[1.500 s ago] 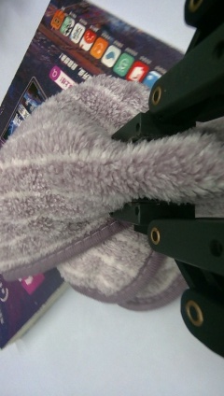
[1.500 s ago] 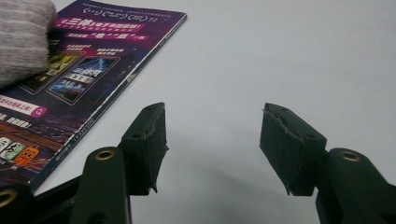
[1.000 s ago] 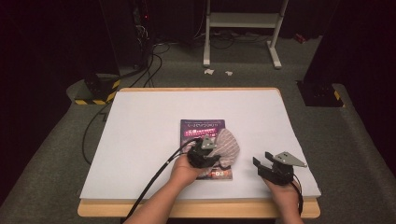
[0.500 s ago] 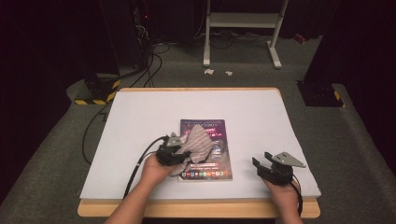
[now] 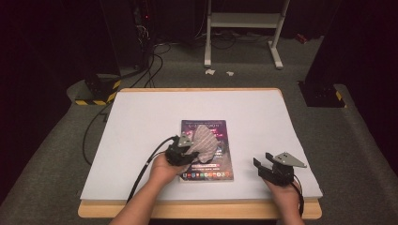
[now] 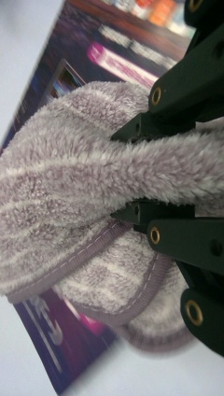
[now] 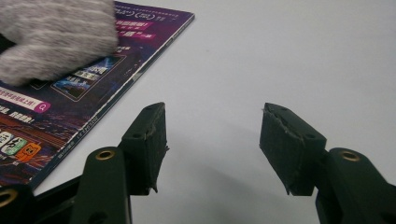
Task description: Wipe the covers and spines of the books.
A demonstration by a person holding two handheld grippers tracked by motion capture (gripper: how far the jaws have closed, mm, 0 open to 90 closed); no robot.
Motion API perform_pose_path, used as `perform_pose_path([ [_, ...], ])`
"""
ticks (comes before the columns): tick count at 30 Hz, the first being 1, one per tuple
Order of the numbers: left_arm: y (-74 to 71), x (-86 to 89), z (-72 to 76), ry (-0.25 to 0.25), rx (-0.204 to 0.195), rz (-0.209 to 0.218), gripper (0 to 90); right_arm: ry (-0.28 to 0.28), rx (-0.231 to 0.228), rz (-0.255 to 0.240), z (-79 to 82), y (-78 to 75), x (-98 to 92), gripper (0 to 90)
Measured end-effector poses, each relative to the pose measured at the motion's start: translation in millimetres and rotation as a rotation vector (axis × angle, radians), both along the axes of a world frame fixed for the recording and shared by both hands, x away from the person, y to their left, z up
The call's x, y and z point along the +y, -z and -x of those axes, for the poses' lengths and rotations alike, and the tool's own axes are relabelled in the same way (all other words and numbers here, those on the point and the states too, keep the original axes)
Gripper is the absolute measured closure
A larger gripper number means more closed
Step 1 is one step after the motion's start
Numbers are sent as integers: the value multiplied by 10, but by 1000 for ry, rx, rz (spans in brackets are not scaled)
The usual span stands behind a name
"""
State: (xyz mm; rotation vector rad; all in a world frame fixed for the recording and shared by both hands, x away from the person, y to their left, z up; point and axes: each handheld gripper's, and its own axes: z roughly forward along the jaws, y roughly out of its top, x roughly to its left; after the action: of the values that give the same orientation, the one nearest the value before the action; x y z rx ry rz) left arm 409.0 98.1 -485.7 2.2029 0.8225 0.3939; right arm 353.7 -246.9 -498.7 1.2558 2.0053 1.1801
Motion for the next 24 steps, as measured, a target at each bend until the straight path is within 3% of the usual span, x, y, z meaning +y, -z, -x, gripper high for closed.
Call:
perform_pose_path([
  [3, 1, -271, -44, 38, 4, 5, 686, -5, -2, 1, 3, -1, 0, 413],
  [4, 1, -271, -44, 38, 4, 5, 686, -5, 0, 0, 3, -1, 0, 414],
  [5, -2, -483, -76, 64, 11, 16, 686, -6, 7, -2, -1, -2, -1, 413],
  [7, -4, -645, -95, 86, 15, 25, 686, -6, 19, -6, -6, -2, -5, 413],
  [11, 3, -761, -118, 99, 16, 29, 686, -8, 20, -9, -9, -1, -9, 414],
  [13, 9, -689, -123, 99, 23, 37, 686, -8, 20, -10, -7, -2, -11, 414],
  [16, 12, -447, -123, 79, 27, 36, 691, -5, 24, -10, -3, -3, -17, 418],
  [21, 5, 170, -90, -28, 18, 19, 693, -2, 26, -7, 3, -6, -19, 423],
  [24, -8, 502, -84, -96, 21, 32, 694, 2, 33, -2, -1, -1, -9, 427],
])
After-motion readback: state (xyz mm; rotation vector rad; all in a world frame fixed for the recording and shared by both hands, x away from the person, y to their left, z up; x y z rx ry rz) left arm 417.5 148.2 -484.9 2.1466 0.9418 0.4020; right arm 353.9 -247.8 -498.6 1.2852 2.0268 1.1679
